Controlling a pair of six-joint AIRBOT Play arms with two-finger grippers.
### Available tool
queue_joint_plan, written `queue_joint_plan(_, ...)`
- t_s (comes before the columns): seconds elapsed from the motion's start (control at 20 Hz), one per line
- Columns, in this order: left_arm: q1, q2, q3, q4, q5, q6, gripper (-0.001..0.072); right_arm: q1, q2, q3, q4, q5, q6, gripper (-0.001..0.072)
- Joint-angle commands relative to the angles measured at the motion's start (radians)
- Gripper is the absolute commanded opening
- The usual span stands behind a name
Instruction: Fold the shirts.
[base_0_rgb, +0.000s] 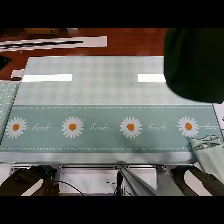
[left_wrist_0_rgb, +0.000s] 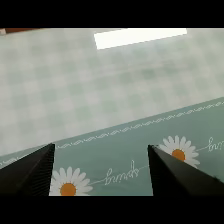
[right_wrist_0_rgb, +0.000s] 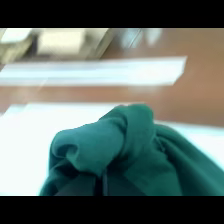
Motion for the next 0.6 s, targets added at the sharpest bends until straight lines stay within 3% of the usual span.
queue_joint_plan(0.0, 0.000, 0.009, -0.025, -0.027, -0.043, -0.016, 0.0708, 0.166, 0.006, -0.137, 0.008, 0.156, 0.002, 0.0027)
queue_joint_plan(0.25, 0.000, 0.009, -0.097, -0.032, -0.044, -0.016, 0.0708, 0.639, -0.044, -0.380, -0.256, -0.125, 0.018, 0.0027)
queue_joint_plan(0.45, 0.000, 0.009, -0.191, -0.034, -0.043, -0.015, 0.0708, 0.827, -0.206, -0.407, -0.313, -0.274, 0.044, 0.0029)
queue_joint_plan(0.5, 0.000, 0.009, -0.217, -0.034, -0.042, -0.015, 0.0708, 0.840, -0.239, -0.407, -0.313, -0.301, 0.044, 0.0057)
queue_joint_plan(0.55, 0.000, 0.009, -0.246, -0.034, -0.041, -0.012, 0.0708, 0.841, -0.262, -0.407, -0.313, -0.323, 0.055, 0.0229)
